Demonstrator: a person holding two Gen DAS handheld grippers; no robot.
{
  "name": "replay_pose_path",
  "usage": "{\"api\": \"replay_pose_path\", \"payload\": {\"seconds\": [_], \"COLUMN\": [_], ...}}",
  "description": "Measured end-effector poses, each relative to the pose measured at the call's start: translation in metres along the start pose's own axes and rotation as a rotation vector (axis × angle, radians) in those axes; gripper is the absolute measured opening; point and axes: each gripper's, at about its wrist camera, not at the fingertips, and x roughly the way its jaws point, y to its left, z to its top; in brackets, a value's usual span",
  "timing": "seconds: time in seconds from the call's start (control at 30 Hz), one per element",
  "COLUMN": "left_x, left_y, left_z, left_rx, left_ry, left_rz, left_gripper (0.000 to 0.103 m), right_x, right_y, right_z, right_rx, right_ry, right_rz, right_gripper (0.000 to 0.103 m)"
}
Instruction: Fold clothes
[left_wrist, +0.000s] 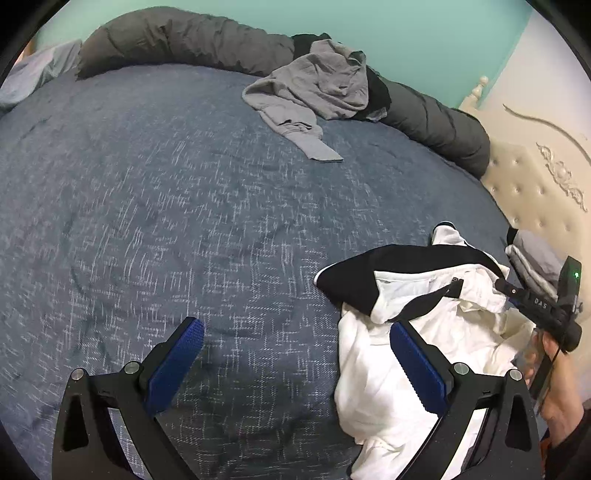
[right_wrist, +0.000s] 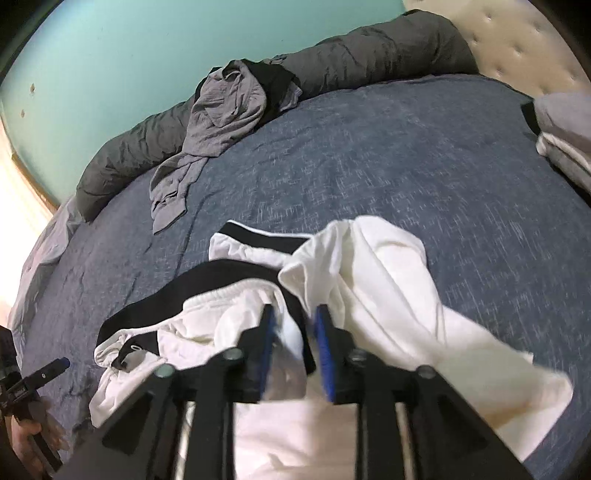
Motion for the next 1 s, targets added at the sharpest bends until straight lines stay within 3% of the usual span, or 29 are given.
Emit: {"api": "replay_pose_path", "payload": {"seconds": [0.03, 0.07, 0.17, 0.37, 0.47, 0.57, 0.7, 0.87, 0.93, 1.0], "left_x": [-0.001, -0.002, -0.004, -0.006, -0.006, -0.006, -0.008, -0.010, -0.011, -0.012], "left_y": [-0.003, -0.007, -0.015, -0.028, -0.033, -0.036, -0.036, -0.032, -0.033, -0.034], "left_z": [0.002, 0.003, 0.010, 0.016, 0.016, 0.014, 0.011, 0.009, 0.007, 0.006], "left_rx": [0.014, 0.028, 0.063, 0.081, 0.088, 0.093, 0.091, 0.079, 0.079, 0.080], "left_ry": [0.003, 0.005, 0.009, 0.007, 0.009, 0.012, 0.012, 0.013, 0.012, 0.012], "left_rz": [0.009, 0.019, 0.050, 0.067, 0.072, 0.074, 0.074, 0.070, 0.066, 0.062], "left_gripper": [0.103, 0.103, 0.103, 0.103, 0.103, 0.103, 0.103, 0.103, 0.103, 0.103], "right_x": [-0.002, -0.005, -0.015, -0.035, -0.026, -0.010, 0.009, 0.025, 0.021, 0.013], "right_y": [-0.001, -0.002, -0.004, -0.003, 0.006, 0.018, 0.013, 0.000, -0.001, 0.000], "right_z": [-0.003, -0.006, -0.011, -0.006, 0.001, 0.008, 0.016, 0.023, 0.024, 0.022], "right_rx": [0.009, 0.018, 0.006, -0.032, -0.068, -0.142, -0.145, -0.073, -0.066, -0.061], "right_ry": [-0.009, -0.018, -0.050, -0.106, -0.069, -0.023, 0.033, 0.082, 0.068, 0.046], "right_rz": [-0.001, -0.002, -0.023, 0.050, 0.138, 0.082, 0.057, 0.072, 0.077, 0.102], "right_gripper": [0.041, 0.042, 0.043, 0.043, 0.043, 0.042, 0.042, 0.031, 0.014, 0.010]}}
